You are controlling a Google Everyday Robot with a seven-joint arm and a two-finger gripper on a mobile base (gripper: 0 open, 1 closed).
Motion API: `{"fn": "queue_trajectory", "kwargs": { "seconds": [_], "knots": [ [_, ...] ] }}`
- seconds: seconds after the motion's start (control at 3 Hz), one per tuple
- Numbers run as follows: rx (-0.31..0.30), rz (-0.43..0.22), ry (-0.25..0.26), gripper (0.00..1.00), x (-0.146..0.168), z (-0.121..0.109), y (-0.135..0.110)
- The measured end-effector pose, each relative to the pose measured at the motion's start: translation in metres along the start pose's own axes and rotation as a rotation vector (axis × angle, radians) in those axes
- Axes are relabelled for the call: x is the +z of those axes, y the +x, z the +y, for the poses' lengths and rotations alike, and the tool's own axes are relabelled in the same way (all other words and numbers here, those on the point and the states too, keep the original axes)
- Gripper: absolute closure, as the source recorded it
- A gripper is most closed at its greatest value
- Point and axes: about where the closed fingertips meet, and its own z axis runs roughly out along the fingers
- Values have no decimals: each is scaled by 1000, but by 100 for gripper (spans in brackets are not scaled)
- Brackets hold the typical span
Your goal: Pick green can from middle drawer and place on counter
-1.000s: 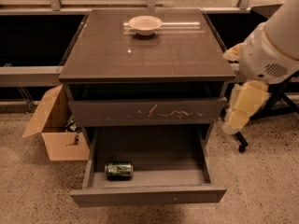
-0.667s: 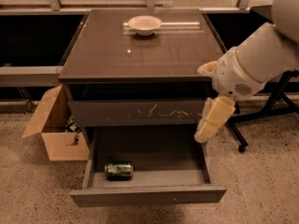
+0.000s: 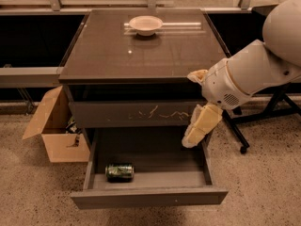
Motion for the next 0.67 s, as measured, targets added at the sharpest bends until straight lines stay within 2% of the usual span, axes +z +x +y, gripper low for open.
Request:
{"fn": "queue_trajectory", "kwargs": {
  "seconds": [0.67],
  "knots": [
    [-97, -48, -109, 0, 65, 6, 30]
  ]
}}
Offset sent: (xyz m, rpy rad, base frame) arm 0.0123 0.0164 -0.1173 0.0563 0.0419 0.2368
